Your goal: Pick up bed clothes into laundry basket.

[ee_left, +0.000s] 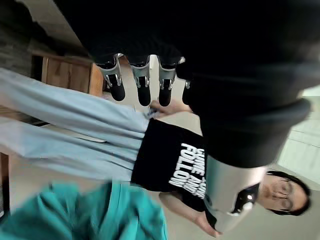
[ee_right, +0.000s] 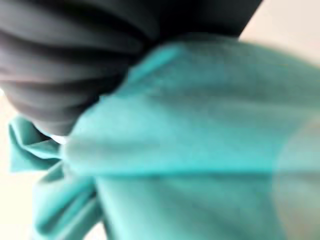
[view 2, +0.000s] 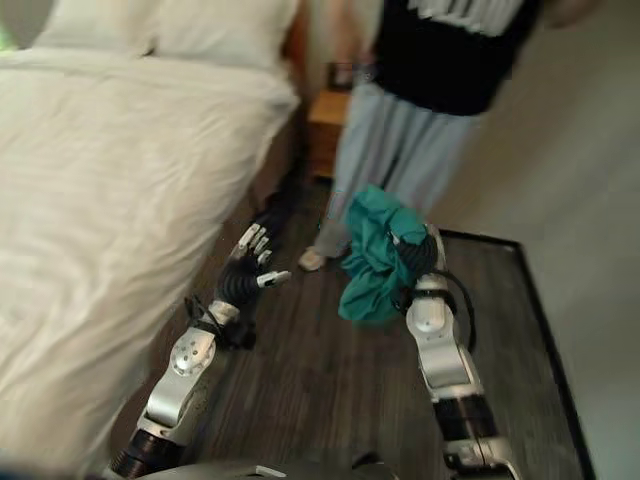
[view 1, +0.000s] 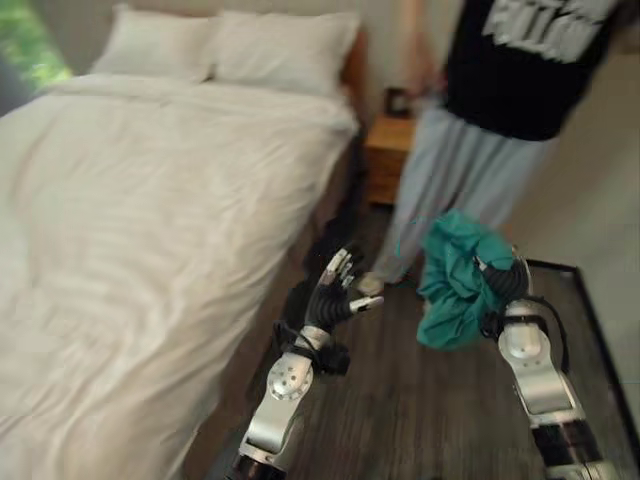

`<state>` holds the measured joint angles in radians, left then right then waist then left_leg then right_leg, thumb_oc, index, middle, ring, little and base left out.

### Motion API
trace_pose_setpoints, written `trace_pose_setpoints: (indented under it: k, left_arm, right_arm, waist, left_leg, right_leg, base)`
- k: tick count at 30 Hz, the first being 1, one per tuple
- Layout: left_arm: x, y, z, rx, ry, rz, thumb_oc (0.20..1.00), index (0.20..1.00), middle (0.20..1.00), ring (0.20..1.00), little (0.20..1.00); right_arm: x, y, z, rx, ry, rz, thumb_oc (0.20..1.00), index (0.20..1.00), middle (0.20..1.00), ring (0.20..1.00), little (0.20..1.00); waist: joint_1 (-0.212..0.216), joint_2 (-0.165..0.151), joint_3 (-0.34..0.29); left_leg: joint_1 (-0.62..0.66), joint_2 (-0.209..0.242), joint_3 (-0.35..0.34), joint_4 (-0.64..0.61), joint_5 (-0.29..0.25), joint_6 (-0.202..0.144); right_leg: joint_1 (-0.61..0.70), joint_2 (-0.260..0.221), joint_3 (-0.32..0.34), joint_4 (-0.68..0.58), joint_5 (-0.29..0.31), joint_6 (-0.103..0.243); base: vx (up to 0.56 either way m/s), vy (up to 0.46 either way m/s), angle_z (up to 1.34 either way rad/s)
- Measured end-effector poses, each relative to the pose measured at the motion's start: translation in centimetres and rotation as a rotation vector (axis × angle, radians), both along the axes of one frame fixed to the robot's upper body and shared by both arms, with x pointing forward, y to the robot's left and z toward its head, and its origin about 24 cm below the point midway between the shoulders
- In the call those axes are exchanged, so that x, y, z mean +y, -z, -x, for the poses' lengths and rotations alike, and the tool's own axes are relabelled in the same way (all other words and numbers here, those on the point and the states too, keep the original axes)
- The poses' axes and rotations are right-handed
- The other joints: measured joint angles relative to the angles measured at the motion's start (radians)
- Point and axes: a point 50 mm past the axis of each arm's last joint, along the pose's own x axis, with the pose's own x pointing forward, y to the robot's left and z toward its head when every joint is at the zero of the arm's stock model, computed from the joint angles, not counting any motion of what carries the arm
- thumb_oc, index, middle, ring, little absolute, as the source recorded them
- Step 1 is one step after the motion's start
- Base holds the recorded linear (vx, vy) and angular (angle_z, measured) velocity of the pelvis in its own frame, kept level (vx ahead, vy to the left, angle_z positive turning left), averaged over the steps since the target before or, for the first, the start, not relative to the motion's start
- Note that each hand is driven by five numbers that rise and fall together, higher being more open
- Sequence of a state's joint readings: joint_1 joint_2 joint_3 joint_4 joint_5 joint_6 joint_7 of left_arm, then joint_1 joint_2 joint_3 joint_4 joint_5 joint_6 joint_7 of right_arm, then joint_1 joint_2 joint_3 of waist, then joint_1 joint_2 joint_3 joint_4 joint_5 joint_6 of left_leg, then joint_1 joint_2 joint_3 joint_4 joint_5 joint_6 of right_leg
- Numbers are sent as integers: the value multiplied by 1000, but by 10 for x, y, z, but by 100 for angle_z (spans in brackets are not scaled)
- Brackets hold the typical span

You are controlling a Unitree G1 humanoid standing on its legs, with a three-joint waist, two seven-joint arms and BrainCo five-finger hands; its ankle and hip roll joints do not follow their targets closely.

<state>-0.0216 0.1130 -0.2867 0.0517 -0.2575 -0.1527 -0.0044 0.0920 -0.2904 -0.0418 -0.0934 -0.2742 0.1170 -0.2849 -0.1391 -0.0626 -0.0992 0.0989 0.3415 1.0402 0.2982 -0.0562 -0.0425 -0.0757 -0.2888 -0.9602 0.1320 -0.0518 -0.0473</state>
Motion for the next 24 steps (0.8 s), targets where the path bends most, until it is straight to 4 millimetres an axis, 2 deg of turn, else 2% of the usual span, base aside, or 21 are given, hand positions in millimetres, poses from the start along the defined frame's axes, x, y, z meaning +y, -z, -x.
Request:
trace_pose_setpoints:
  k: [1, 2, 4, 5, 6, 8, 9, 10, 11, 12, 13, 14, 15, 16, 17, 18, 19, 20, 21, 23, 24]
  left_arm:
    - [-4, 1, 1, 4, 10, 3, 1000, 1000, 1000, 1000, 1000]
    - [-9, -1, 2, -8, 24, 13, 1000, 1000, 1000, 1000, 1000]
    - [-15, -4, 0, -17, 34, 32, 1000, 1000, 1000, 1000, 1000]
    - [-27, -7, 1, -24, 45, 73, 1000, 1000, 1000, 1000, 1000]
    - [-27, -8, 1, -39, 26, 88, 1000, 1000, 1000, 1000, 1000]
    - [-26, -9, -1, -54, 2, 97, 1000, 1000, 1000, 1000, 1000]
    - [-31, -8, 1, -49, 10, 113, 1000, 1000, 1000, 1000, 1000]
    - [-33, -10, -1, -55, 2, 132, 1000, 1000, 1000, 1000, 1000]
    - [-37, -6, 1, -31, 6, 144, 1000, 1000, 1000, 1000, 1000]
    - [-40, -6, 2, -27, 16, 150, 1000, 1000, 1000, 1000, 1000]
    - [-40, -1, 3, -19, 13, 148, 1000, 1000, 1000, 1000, 1000]
    - [-40, 0, 2, -11, 6, 156, 1000, 1000, 1000, 1000, 1000]
    - [-37, 3, 1, -11, -14, 156, 1000, 1000, 1000, 1000, 1000]
    - [-39, 1, 0, -17, -9, 163, 1000, 1000, 1000, 1000, 1000]
    - [-37, 2, 0, -19, 5, 138, 1000, 1000, 1000, 1000, 1000]
    - [-33, 3, -1, -21, -8, 134, 1000, 1000, 1000, 1000, 1000]
    - [-32, 2, -2, -24, -7, 132, 1000, 1000, 1000, 1000, 1000]
    - [-32, 1, -3, -26, -9, 129, 1000, 1000, 1000, 1000, 1000]
    - [-34, -2, -6, -37, 5, 123, 1000, 1000, 1000, 1000, 1000]
    - [-42, -15, -14, -87, 42, 120, 1000, 1000, 1000, 1000, 1000]
    - [-43, -21, -18, -110, 48, 120, 1000, 1000, 1000, 1000, 1000]
  right_arm:
    - [-9, 1, 8, 8, 37, 12, 200, 200, 200, 200, 200]
    - [-20, -1, 11, -3, 90, 23, 200, 200, 200, 200, 200]
    - [-28, -2, 14, -2, 128, 30, 200, 200, 200, 200, 200]
    - [-31, 0, 17, 10, 125, 50, 200, 200, 200, 200, 200]
    - [-25, 2, 18, 6, 122, 25, 200, 200, 200, 200, 200]
    - [-18, 0, 19, -13, 87, 25, 200, 200, 200, 200, 200]
    - [-21, -4, 22, -37, 111, 14, 200, 200, 200, 200, 200]
    - [-23, -10, 22, -71, 129, 13, 200, 200, 200, 200, 200]
    - [-24, -18, 16, -119, 152, 6, 200, 200, 200, 200, 200]
    - [-23, -20, 15, -125, 147, 7, 200, 200, 200, 200, 200]
    - [-20, -23, 10, -139, 126, 13, 200, 200, 200, 200, 200]
    - [-18, -27, 7, -149, 107, 20, 200, 200, 200, 200, 200]
    - [-9, -36, -5, -180, 37, 56, 200, 200, 200, 200, 200]
    - [-11, -48, -6, -217, 20, 99, 200, 200, 200, 200, 200]
    - [-11, -42, -3, -203, 20, 109, 200, 200, 200, 200, 200]
    - [-6, -37, -4, -179, -11, 121, 200, 200, 200, 200, 200]
    - [-5, -33, -2, -167, -11, 113, 200, 200, 200, 200, 200]
    - [-1, -27, 0, -154, -2, 75, 200, 200, 200, 200, 200]
    - [2, -27, 1, -161, 4, 55, 200, 200, 200, 200, 200]
    - [9, -28, 1, -173, -21, 46, 200, 200, 200, 200, 200]
    - [14, -27, -1, -173, -38, 38, 200, 200, 200, 200, 200]
  waist:
    - [0, 0, -3]
    - [1, 7, 6]
    - [-2, 34, 9]
    - [-36, 68, -9]
    - [-41, 49, -4]
    - [-11, 0, -13]
    - [-6, -5, -12]
    - [34, -6, -3]
    - [60, -31, 35]
    - [60, -38, 41]
    - [101, -54, 60]
    - [107, -54, 70]
    - [162, -35, 80]
    - [166, 34, 90]
    - [136, 19, 91]
    - [117, 14, 97]
    - [111, -1, 96]
    - [120, -22, 79]
    - [99, -34, 73]
    - [55, -39, 72]
    - [61, -38, 73]
  left_leg:
    - [-18, -23, -4, -50, -15, -32]
    - [-54, -44, 2, -129, -16, -35]
    - [-99, -26, 47, -144, 14, -32]
    - [-90, -9, 82, -115, 103, -10]
    - [-84, 38, 6, -40, 99, -14]
    - [-91, 96, -54, 98, 94, -20]
    - [-121, 53, -176, 100, 34, -48]
    - [-128, -25, -348, 27, -8, -59]
    - [-124, -193, -577, -107, -45, -74]
    - [-141, -239, -656, -141, -51, -63]
    - [-154, -369, -930, -247, -49, -50]
    - [-160, -409, -1008, -267, -49, -34]
    - [-220, -478, -1284, -313, -23, 54]
    - [-267, -419, -1234, -303, 94, 56]
    - [-273, -434, -1204, -238, 61, 66]
    - [-258, -408, -1125, -262, 28, 72]
    - [-245, -406, -1100, -281, 27, 73]
    - [-211, -389, -1019, -343, 53, 74]
    - [-208, -388, -992, -357, 54, 82]
    - [-201, -397, -926, -370, 65, 98]
    - [-201, -394, -878, -369, 65, 98]
  right_leg:
    - [3, 13, 20, -42, 16, -17]
    - [13, 40, 41, -105, 59, -22]
    - [49, 77, 52, -146, 85, 27]
    - [61, 89, 75, -93, 38, 89]
    - [43, 62, 115, -31, -6, 53]
    - [33, 85, 239, -75, 11, 78]
    - [13, 104, 317, -97, 3, 67]
    - [3, 88, 386, -110, 16, 54]
    - [5, 78, 509, -168, 58, 47]
    - [19, 72, 536, -203, 75, 51]
    - [6, 52, 655, -207, 110, 90]
    - [-4, 59, 721, -206, 111, 90]
    - [-55, 85, 884, -198, 120, 132]
    - [-39, 133, 878, -209, 124, 137]
    - [-38, 116, 916, -225, 124, 165]
    - [-48, 141, 1007, -199, 108, 146]
    - [-59, 147, 1020, -182, 103, 143]
    - [-90, 175, 1028, -150, 92, 137]
    - [-87, 182, 1025, -167, 92, 136]
    - [-65, 177, 1007, -221, 101, 134]
    - [-84, 174, 978, -212, 103, 130]
  base:
    - [-12, -243, -27]
    - [25, -254, -60]
    - [43, -361, -61]
    - [15, -245, -50]
    - [-32, -67, -85]
    - [-56, 57, -137]
    - [-19, 80, -138]
    - [133, 70, -185]
    - [95, 39, -192]
    - [220, 54, -243]
    - [100, 22, -196]
    - [135, 65, -332]
    - [94, 80, -286]
    - [91, 76, -254]
    - [138, 120, -138]
    - [107, 109, -115]
    - [135, 115, -171]
    - [61, 23, -144]
    - [-27, -36, -144]
    - [-81, -74, -89]
    - [-109, -162, -103]
